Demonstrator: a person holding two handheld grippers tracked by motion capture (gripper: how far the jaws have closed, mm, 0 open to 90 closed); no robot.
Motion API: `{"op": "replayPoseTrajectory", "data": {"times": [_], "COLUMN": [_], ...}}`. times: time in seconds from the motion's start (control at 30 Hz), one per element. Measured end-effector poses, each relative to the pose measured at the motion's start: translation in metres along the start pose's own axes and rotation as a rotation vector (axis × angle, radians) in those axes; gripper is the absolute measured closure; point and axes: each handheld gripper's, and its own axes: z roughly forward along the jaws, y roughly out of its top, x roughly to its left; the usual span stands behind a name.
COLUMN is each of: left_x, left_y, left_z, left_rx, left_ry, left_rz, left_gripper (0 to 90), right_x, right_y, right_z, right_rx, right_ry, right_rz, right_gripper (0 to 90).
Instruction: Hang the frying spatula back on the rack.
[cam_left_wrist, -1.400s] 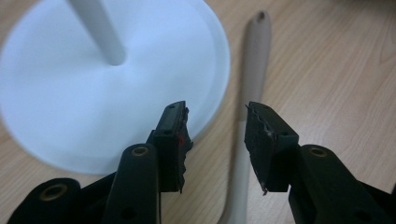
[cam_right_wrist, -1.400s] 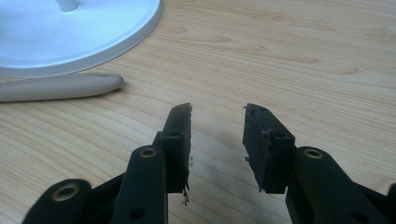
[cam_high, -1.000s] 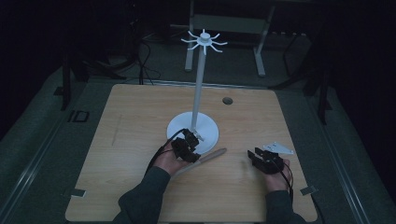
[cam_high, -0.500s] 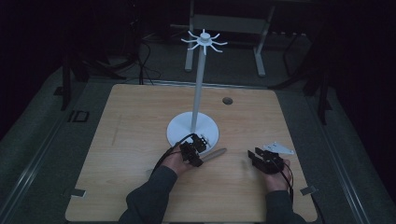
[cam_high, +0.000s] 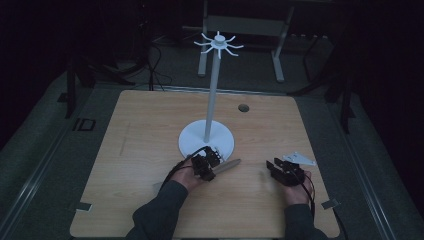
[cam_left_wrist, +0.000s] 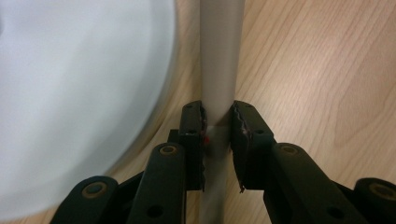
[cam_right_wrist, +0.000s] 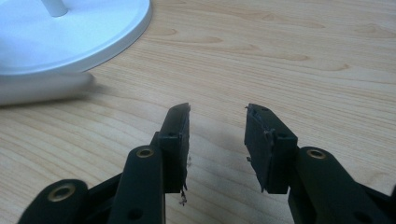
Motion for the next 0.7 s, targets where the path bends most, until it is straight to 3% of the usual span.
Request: {"op": "replayPoseTrajectory", "data": {"times": [0.27,0.3,0.43,0.57,0.7], "left_x": [0.019,0.027,0.042,0.049,0.054], "left_y": [-0.038,-0.053,-0.077,-0.082,-0.079], "left_z": [-0.017,-0.02,-0.026,-0.027,-0.026], "left_rx": [-0.029,-0.024,-0.022,-0.012,-0.001], "left_ry": [0.056,0.069,0.096,0.114,0.083], "left_rz": [-0.081,-0.123,-0.192,-0.205,-0.217], "left_gripper": [75.3,75.3,75.3,75.2,74.8], "right_x": [0.0,0.0,0.001,0.002,0.002], "right_y": [0.0,0.0,-0.001,-0.001,-0.001], "right_z": [0.001,0.001,0.002,0.003,0.004], "right_rx": [0.001,0.003,0.004,0.006,0.007], "right_ry": [0.0,-0.001,0.009,0.013,0.014], "right_rz": [0.001,0.003,0.008,0.015,0.016], "right_gripper": [60.1,60.1,60.1,60.0,60.0]}}
